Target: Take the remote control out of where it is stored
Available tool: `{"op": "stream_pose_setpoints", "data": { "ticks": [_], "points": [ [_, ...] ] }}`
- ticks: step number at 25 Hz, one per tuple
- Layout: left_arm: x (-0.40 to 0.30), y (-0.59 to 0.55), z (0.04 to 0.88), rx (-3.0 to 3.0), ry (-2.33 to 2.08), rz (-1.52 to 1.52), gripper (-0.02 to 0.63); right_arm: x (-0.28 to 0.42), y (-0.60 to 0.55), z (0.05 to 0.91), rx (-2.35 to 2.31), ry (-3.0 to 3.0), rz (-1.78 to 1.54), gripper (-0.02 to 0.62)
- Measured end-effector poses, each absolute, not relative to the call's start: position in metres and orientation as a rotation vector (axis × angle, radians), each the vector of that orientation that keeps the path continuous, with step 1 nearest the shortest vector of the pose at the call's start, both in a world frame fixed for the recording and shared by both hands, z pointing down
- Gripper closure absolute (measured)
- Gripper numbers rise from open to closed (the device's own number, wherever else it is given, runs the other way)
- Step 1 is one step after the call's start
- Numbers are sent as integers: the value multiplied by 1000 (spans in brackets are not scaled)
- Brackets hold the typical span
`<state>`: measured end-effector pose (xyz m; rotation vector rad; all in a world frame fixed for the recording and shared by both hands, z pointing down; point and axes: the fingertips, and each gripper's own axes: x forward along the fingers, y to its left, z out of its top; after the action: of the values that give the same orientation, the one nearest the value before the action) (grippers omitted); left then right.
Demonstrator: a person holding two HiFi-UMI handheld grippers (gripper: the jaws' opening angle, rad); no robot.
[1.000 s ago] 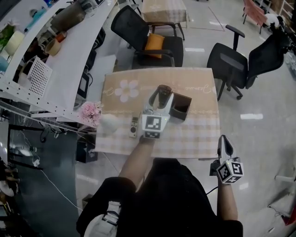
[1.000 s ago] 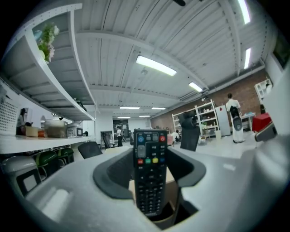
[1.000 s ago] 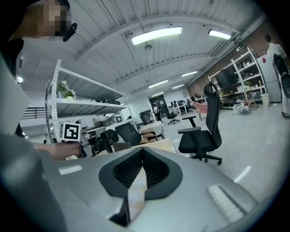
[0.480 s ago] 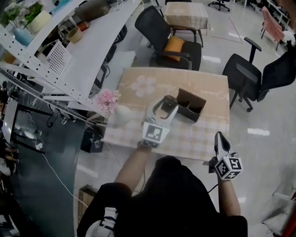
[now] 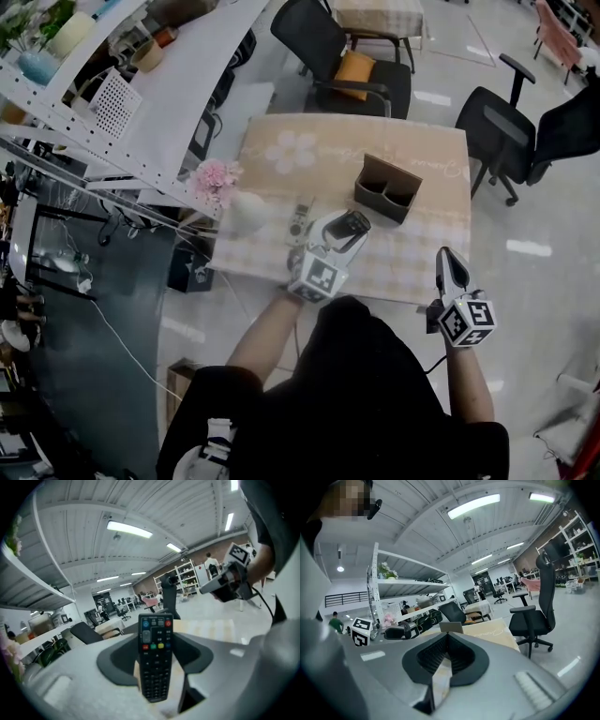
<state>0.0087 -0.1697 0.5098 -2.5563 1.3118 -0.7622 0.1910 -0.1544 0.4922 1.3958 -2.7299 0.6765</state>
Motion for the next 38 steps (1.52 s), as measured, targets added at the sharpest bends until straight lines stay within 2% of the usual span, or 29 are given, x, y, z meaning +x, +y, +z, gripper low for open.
{"op": "stream_pose_setpoints", "data": {
  "ticks": [8,38],
  "points": [
    [44,-156,555,-2636,1040,-937,383,210,-149,492,1464,-2699,641,591],
    [131,-174,628,-2584,412,-1301,391,249,-139,500,1712,-2549,658,591]
  ]
}}
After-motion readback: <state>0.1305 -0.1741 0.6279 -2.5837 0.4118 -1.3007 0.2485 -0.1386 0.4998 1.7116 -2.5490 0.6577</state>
